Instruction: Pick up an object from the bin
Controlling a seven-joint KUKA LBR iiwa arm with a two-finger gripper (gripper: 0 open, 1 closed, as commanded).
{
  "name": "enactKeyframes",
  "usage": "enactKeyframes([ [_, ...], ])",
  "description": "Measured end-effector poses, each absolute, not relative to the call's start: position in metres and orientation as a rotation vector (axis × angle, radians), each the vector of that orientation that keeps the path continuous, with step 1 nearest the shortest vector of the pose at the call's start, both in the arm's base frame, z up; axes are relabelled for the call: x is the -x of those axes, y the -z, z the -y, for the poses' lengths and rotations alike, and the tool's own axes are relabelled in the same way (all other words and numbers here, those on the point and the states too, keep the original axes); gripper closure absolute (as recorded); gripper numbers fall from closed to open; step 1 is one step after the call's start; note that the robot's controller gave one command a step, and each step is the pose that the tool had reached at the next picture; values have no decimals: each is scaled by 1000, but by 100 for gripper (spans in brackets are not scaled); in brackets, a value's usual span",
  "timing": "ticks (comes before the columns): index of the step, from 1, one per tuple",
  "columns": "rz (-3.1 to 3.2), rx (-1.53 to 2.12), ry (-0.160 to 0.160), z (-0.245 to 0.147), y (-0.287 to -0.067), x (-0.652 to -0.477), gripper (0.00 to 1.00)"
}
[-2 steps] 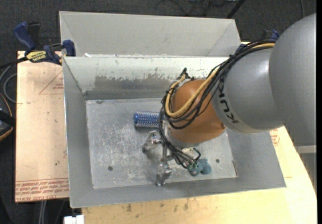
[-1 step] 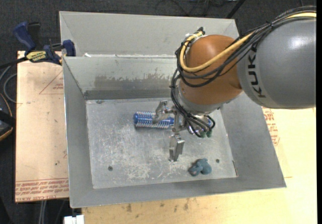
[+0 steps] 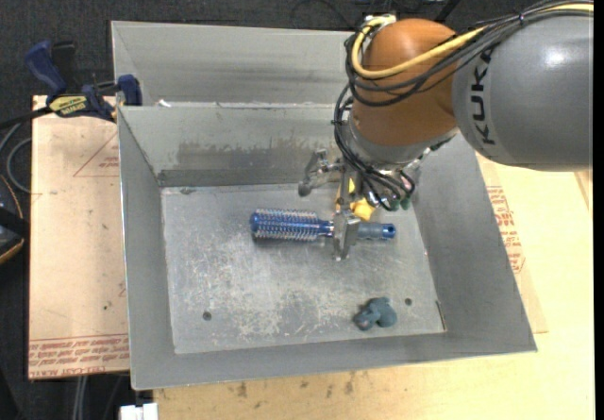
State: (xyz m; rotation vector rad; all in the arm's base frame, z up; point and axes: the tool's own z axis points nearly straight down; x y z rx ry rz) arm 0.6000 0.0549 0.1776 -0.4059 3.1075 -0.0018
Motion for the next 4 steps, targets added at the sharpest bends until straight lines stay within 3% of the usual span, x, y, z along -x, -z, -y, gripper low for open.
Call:
enactKeyframes([
  [1, -3131, 188, -5, -63, -79, -616, 0],
  [2, -3129, 186, -4, -62, -81, -616, 100],
  [3, -3100, 454, -1, -68, -194, -608, 100],
  [4, -2967, 1015, 1, -46, -286, -606, 100],
])
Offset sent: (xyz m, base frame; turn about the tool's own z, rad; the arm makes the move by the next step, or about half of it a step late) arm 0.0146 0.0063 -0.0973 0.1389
